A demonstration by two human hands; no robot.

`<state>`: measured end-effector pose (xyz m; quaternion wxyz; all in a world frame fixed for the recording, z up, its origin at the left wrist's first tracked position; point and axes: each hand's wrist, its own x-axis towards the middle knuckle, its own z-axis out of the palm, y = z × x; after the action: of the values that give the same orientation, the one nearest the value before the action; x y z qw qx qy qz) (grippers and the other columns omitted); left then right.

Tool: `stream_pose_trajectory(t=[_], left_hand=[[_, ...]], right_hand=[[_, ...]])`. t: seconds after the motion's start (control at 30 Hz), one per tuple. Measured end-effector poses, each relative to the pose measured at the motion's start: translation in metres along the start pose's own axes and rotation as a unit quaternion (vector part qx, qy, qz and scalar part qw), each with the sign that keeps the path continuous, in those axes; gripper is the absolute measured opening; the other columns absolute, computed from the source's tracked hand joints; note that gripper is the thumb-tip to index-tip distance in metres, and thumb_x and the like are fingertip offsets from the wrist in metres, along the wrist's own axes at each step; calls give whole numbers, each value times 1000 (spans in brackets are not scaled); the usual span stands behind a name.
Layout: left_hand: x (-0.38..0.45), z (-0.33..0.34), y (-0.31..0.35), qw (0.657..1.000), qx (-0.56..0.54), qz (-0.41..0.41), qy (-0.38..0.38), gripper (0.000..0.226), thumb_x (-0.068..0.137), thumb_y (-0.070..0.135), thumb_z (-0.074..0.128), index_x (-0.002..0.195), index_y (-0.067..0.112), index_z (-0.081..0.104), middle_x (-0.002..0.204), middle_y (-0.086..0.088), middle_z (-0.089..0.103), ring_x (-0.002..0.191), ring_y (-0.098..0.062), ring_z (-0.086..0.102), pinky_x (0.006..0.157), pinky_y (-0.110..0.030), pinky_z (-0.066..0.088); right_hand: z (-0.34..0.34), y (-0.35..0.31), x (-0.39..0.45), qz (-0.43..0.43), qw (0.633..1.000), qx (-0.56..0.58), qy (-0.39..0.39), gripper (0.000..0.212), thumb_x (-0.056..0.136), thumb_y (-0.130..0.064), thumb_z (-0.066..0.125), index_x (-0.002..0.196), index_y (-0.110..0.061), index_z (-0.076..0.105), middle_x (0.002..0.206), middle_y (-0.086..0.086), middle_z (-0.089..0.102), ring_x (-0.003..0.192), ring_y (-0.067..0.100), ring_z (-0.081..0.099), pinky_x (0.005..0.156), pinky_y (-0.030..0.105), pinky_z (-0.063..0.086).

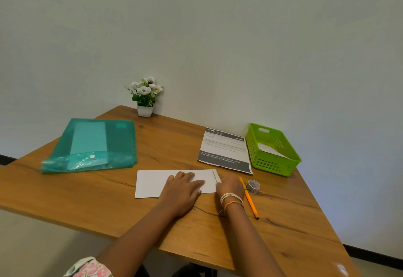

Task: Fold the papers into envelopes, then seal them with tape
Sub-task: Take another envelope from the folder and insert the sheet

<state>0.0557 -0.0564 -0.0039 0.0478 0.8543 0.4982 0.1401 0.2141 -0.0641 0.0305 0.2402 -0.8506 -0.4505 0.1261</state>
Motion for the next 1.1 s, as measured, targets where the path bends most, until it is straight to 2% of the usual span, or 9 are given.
stream_pose_trajectory(t=[0.23, 0.4, 0.47, 0.53, 0.63, 0.8, 0.9, 0.97, 1.1], left_hand=[[1, -1, -2, 999, -33, 0, 26, 48, 96, 49, 37, 143, 38, 35, 150, 3, 36, 136, -17, 31, 107, -39, 29], [-1, -3, 6, 990, -116, 14, 74, 70, 89, 44, 57, 149, 35, 23, 157, 4, 24, 139, -17, 32, 112, -37, 30], [-2, -4, 8, 983, -163, 38, 73, 78, 88, 40, 60, 151, 37, 15, 159, 7, 19, 139, -15, 31, 113, -35, 30], [2, -10, 5, 977, -194, 27, 80, 81, 88, 41, 61, 151, 40, 10, 160, 11, 15, 141, -13, 30, 111, -35, 33], [11, -24, 3, 980, -171, 23, 98, 72, 91, 37, 60, 150, 40, 17, 157, 11, 23, 137, -15, 39, 105, -35, 41], [18, -47, 6, 961, -205, 8, 186, 47, 95, 28, 55, 141, 34, 42, 121, 6, 65, 99, -7, 63, 78, -13, 48], [28, -71, 13, 902, -311, -77, 288, 19, 96, 22, 54, 111, 24, 65, 89, 6, 68, 72, -3, 60, 55, -5, 41], [36, -91, 17, 833, -405, -147, 348, 12, 95, 19, 56, 86, 18, 65, 72, 6, 60, 66, -9, 56, 47, -7, 39], [54, -130, 12, 678, -569, -230, 406, 5, 92, 17, 61, 90, 14, 63, 79, 4, 63, 73, -11, 58, 54, -15, 41]], right_hand=[[-22, -15, 18, 74, 985, 59, -144, 51, 76, -26, 79, 116, -2, 58, 119, 13, 65, 104, 26, 64, 84, 32, 54], [-13, -7, 3, 68, 974, 207, -67, 23, 69, -26, 83, 62, -14, 64, 72, 7, 70, 72, 24, 68, 71, 35, 57], [-11, -7, -6, 48, 952, 293, -75, 23, 70, -18, 83, 55, -16, 65, 61, 3, 67, 64, 22, 64, 60, 29, 53], [-14, -12, -14, 55, 917, 379, -112, 10, 71, -9, 81, 69, -14, 73, 71, 6, 71, 70, 23, 66, 56, 26, 51], [-27, -21, -21, 24, 876, 441, -192, 22, 75, 2, 74, 96, -6, 73, 82, 9, 71, 75, 23, 62, 60, 26, 49], [-37, -34, -26, -79, 836, 470, -270, 43, 80, 8, 63, 109, -23, 67, 106, 1, 67, 109, 20, 58, 95, 40, 44], [-34, -41, -28, -143, 831, 465, -269, 57, 81, 12, 58, 124, -26, 59, 122, 1, 60, 116, 19, 54, 91, 35, 49], [-29, -46, -32, -174, 851, 442, -225, 58, 81, 7, 63, 127, -26, 54, 125, 1, 57, 119, 19, 53, 95, 37, 50], [-12, -51, -36, -165, 880, 418, -154, 63, 79, -8, 74, 134, -20, 47, 130, 3, 51, 118, 19, 50, 99, 35, 46]])
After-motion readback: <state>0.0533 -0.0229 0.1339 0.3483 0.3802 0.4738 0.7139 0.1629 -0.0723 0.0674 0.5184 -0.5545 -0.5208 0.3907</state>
